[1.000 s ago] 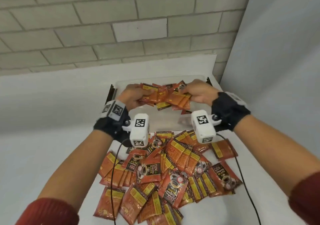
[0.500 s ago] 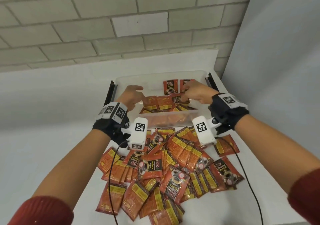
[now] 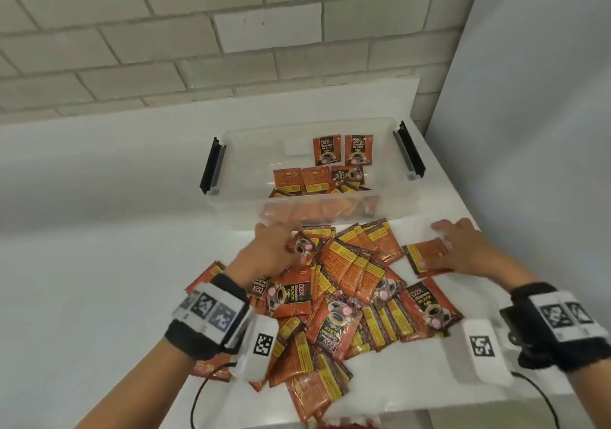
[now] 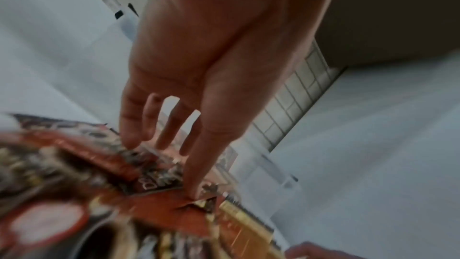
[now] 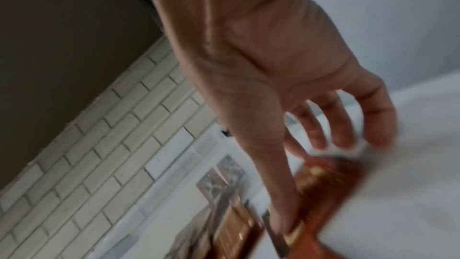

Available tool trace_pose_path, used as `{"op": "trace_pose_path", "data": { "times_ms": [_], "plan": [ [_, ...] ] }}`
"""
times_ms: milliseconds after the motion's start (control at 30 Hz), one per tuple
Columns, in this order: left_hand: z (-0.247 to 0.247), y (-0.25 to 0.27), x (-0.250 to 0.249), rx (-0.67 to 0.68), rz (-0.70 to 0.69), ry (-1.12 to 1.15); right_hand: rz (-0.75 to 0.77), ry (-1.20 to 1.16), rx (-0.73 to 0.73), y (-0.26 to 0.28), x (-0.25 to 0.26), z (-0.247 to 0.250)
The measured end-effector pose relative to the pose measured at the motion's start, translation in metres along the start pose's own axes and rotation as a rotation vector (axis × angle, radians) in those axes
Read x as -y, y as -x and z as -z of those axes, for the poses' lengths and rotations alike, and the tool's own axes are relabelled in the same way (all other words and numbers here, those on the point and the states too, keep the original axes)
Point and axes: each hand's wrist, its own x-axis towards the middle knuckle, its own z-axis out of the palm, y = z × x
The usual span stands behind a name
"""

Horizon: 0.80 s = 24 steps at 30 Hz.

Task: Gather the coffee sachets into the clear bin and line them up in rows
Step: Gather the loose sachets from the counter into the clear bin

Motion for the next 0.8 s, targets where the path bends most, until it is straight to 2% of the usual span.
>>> {"op": "trace_pose_path", "data": {
  "times_ms": [100,233,333,400,500,567,633,700,800],
  "plan": [
    [-0.012,-0.008,0.002,-0.044,0.026,0.052,0.019,-0.144,-0.06,-0.007,-0.009,-0.014],
    [-0.004,-0.013,0.003,-0.158,0.029,0.148,0.048,-0.336,-0.002,0.002,-0.002,-0.003],
    [0.008,-0.008,0.006,-0.219,-0.037,0.333,0.133,-0.486,0.05,0.022,0.021,0.011],
    [0.018,-0.003,0.012,-0.232,-0.03,0.395,0.217,-0.54,0.116,0.038,0.046,0.015],
    [0.024,-0.003,0.028,-0.189,0.063,0.373,0.387,-0.379,0.147,0.048,0.081,-0.003],
    [0.017,-0.007,0.04,-0.194,0.129,0.234,0.462,-0.153,0.051,0.045,0.098,-0.026],
    [0.005,-0.009,0.046,-0.22,0.183,0.087,0.445,0.039,-0.03,0.039,0.108,-0.046],
    [-0.003,-0.009,0.048,-0.242,0.174,0.067,0.384,0.065,-0.083,0.034,0.112,-0.052],
    [-0.003,-0.006,0.051,-0.316,0.126,0.131,0.399,-0.069,-0.133,0.033,0.11,-0.042]
  ]
}}
